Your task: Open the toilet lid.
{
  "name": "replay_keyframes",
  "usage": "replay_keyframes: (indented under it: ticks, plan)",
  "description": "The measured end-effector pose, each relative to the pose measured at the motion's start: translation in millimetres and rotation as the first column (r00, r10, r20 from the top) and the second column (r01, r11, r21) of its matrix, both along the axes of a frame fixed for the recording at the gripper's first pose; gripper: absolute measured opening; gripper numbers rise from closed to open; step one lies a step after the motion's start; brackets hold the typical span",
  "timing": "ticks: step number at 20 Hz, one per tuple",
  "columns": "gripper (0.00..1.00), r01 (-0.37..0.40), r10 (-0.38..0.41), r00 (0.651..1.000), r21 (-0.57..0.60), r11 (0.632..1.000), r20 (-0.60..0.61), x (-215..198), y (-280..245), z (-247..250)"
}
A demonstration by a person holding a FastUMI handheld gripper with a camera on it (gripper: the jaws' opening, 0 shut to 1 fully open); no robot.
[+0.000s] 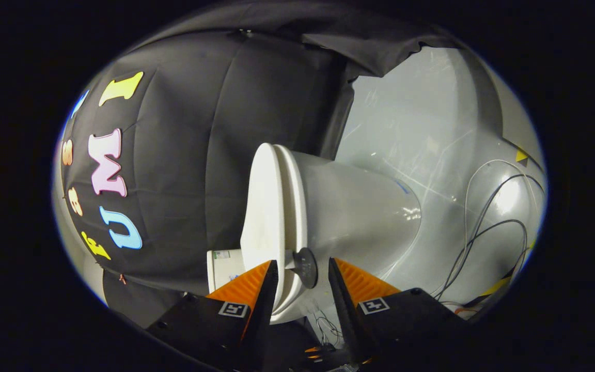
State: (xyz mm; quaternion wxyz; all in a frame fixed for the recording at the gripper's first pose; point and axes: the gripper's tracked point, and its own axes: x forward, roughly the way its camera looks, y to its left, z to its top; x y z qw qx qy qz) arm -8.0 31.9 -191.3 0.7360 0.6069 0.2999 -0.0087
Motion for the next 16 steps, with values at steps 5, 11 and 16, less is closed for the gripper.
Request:
replay_keyframes:
  ticks: [5, 11, 16]
  plan:
    - [0.45, 0.009, -0.009, 1.000, 0.044, 0.999, 0.005, 4.0, 2.9, -5.0]
    - [0.14, 0.010, -0.012, 0.999, 0.061, 0.998, 0.030, 13.3, 7.5, -9.4]
    - [0.13, 0.004, -0.007, 0.999, 0.104, 0.995, 0.036, 9.7, 5.9, -3.7]
